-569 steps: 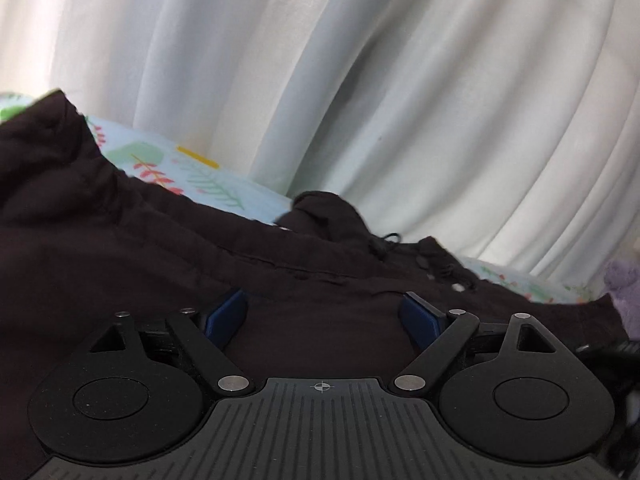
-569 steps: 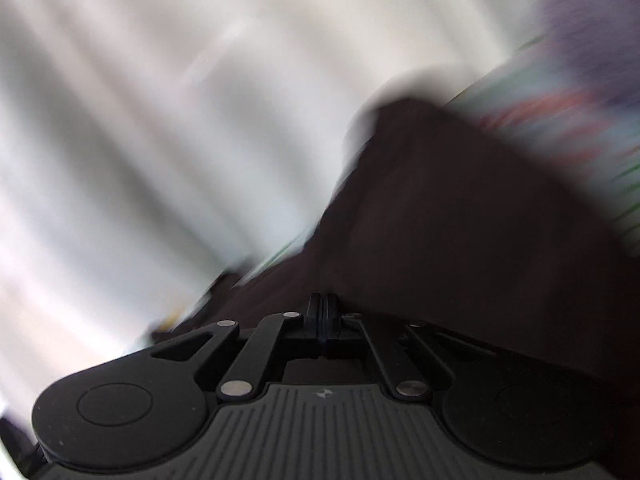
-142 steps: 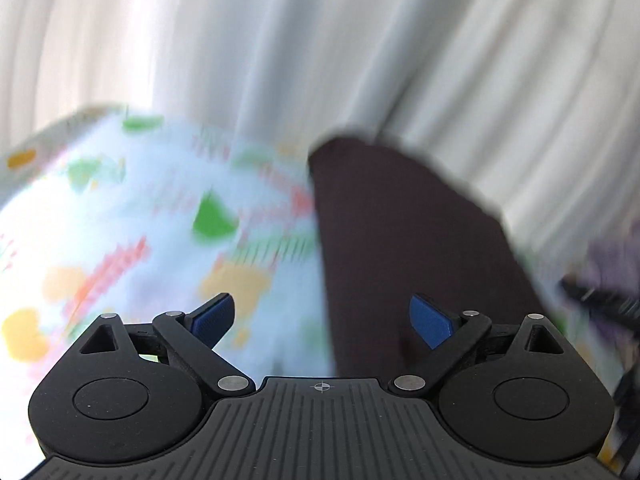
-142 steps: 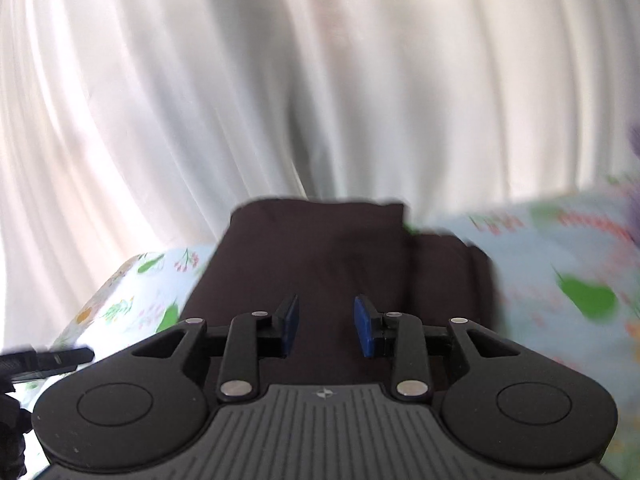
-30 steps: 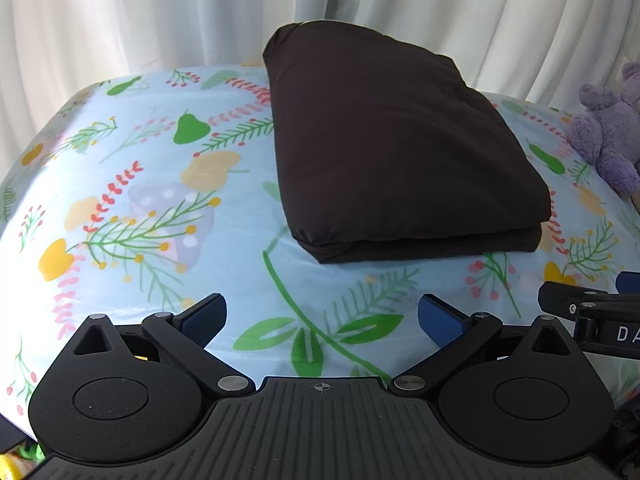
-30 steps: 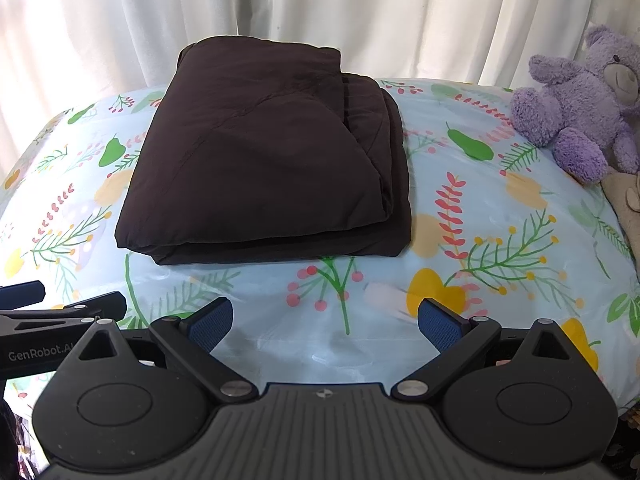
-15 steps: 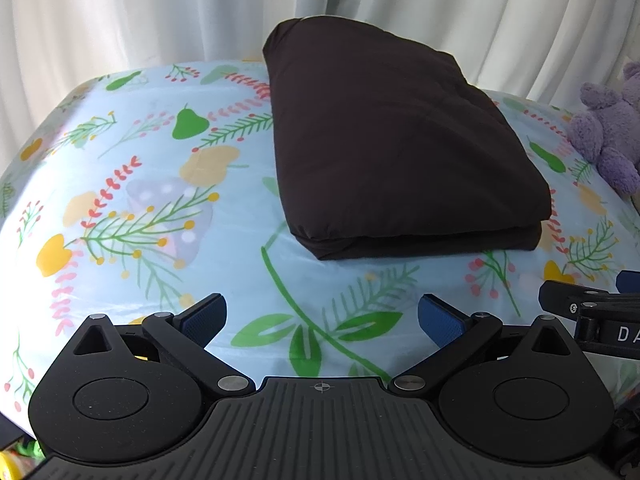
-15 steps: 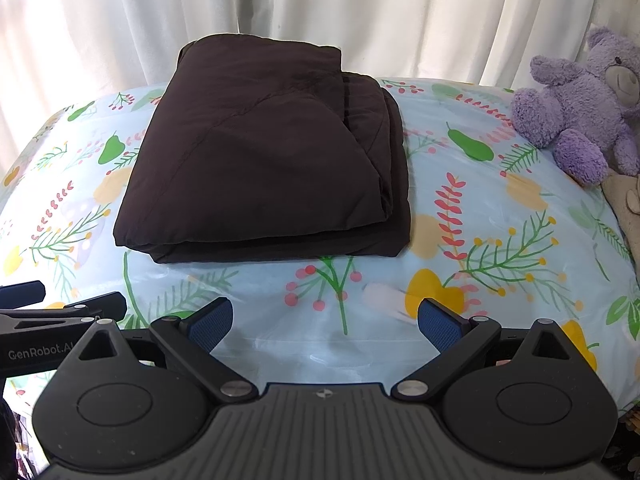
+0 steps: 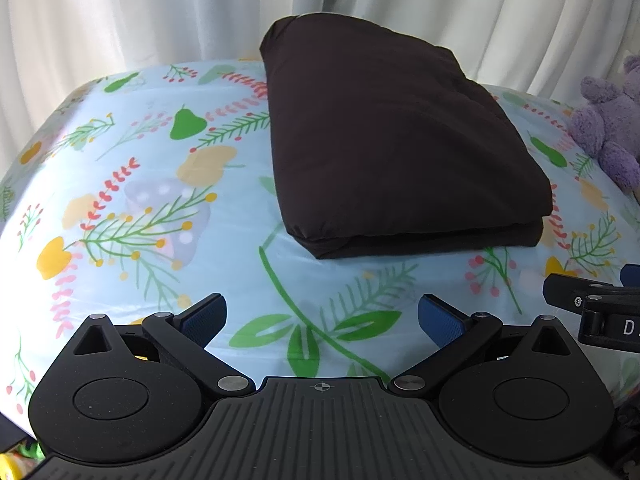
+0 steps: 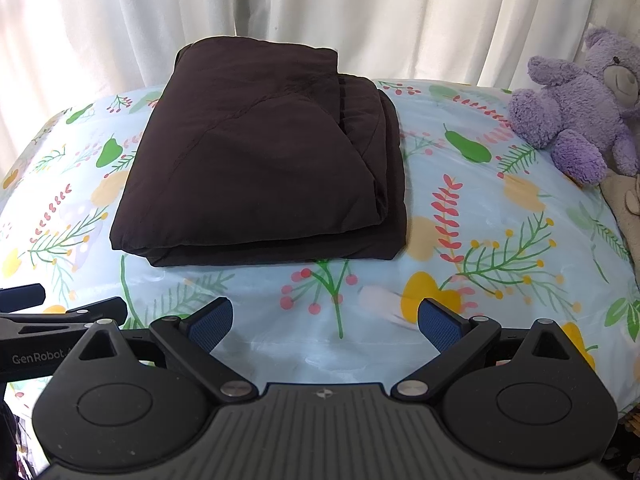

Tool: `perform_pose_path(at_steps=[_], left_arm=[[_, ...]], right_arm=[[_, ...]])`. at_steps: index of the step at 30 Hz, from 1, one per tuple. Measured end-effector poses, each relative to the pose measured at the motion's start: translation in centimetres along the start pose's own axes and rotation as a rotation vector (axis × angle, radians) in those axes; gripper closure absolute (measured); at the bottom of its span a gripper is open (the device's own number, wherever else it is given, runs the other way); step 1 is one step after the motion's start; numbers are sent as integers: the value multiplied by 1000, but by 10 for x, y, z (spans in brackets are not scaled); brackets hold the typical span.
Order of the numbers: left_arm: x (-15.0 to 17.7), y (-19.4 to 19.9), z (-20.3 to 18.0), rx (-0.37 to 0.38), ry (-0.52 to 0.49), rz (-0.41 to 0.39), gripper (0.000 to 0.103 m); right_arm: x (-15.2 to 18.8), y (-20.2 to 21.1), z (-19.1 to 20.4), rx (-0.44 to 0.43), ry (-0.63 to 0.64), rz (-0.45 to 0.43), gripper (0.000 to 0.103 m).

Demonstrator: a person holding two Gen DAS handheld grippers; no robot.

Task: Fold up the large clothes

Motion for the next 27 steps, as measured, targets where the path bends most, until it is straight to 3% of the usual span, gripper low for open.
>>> perform_pose_path(at_steps=[27], left_arm=[[-4,-4,-4,10,-8,3,0]], right_arm=[[-4,-6,-6,2,7,2,4]])
Point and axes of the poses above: each gripper's, at about its wrist camera, not at the fingertips, and y roughly against the way its jaws point, z to its left, x to its underside, the point moved 1 cm from there along -y, roughly the way its jaws point, and after that the axes turned 3 degrees about -x, right-handed, at the moved point
